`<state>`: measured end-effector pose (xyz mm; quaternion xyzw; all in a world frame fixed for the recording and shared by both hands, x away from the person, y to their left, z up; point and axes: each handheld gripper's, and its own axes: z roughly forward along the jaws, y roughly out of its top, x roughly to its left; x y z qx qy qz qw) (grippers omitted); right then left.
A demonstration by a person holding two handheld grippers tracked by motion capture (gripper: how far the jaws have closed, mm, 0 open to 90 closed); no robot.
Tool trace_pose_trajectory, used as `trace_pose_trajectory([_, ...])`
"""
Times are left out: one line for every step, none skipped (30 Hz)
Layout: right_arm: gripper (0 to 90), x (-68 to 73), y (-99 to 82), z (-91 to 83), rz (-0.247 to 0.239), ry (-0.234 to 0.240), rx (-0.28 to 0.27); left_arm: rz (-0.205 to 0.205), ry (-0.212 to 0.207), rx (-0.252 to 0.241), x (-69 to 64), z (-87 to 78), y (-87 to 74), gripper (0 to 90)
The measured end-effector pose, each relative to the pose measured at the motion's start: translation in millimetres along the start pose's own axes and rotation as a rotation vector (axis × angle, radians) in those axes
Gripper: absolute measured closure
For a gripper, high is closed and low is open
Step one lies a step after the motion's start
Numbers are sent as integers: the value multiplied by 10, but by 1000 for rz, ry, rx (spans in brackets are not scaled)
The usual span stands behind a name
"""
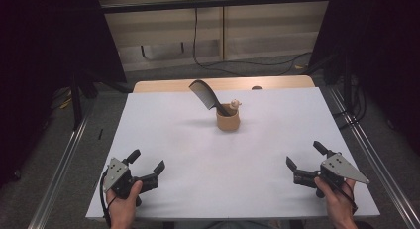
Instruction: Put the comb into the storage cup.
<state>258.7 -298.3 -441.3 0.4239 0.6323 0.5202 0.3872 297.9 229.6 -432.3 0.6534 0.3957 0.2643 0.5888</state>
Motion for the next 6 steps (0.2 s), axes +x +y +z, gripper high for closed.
trace_pose_trajectory([0,-4,-8,4,8,0,2,-4,0,-3,3,-1,5,31])
trace_pose_trajectory([0,-8,-13,12,20,-3,3,-2,1,-6,8,-2,12,31])
trace_pose_trajectory([0,-12,-14,18,24,-11,4,2,2,-6,13,-3,14,31])
trace_pose_trajectory([0,-15,-14,22,24,-9,1,-2,2,-6,16,-2,12,31])
trace_pose_trajectory([0,-15,-15,27,25,-6,0,-1,4,-4,22,0,12,31])
trace_pose_trajectory([0,-13,-17,33,22,-7,1,-6,4,-4,24,6,9,31])
